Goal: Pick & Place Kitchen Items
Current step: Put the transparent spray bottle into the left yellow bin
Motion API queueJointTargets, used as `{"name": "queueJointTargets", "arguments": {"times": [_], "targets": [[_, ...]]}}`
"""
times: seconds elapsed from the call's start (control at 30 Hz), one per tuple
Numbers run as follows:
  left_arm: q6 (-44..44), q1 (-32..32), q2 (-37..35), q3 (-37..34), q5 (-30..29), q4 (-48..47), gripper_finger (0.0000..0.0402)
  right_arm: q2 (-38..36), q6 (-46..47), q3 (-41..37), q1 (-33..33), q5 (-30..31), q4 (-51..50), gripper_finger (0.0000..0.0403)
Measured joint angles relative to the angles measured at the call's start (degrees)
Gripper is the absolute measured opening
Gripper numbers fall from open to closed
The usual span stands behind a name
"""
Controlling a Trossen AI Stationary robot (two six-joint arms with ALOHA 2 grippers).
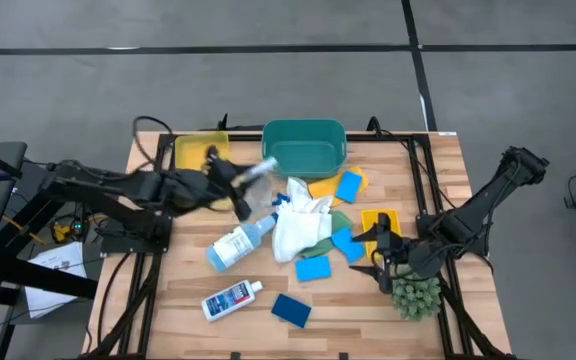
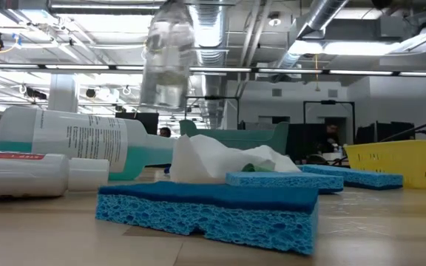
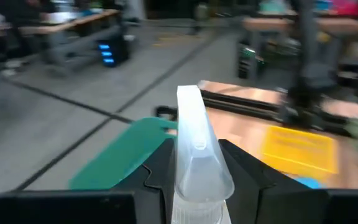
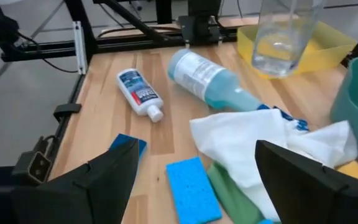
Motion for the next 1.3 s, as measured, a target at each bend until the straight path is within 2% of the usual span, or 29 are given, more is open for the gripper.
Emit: {"name": "queueJointTargets", "arguments": {"times": [0.2,0.4,0.7,0.87,1.13,1.3], "targets": [[-1.21,6.75,-8.69,-7.89,-6.82,0.34,0.0089,-2.57,-0.26,0.00,-1.21,0.15,-1.23,0.0311],[-0.90,16.12,-13.59,-12.13,-7.37,2.35,0.0089,-3.20,-0.87,0.00,-2.54,0.10,-2.13,0.0311],[-1.34,29.45,-11.28,-14.52,-7.25,3.80,0.0088,-3.18,-0.83,0.00,-4.11,0.00,-3.74,0.0311],[-1.99,36.14,-9.45,-17.38,-6.91,8.18,0.0088,-3.18,-0.68,0.00,-4.11,-0.02,-4.40,0.0311],[-2.01,43.31,-8.63,-24.22,-6.34,17.88,0.0088,-3.18,-0.66,0.00,-4.11,-0.03,-4.38,0.0311],[-3.27,46.35,-8.63,-28.56,-3.35,23.76,0.0088,-3.18,-0.66,0.00,-4.69,-0.04,-4.38,0.0311]]}}
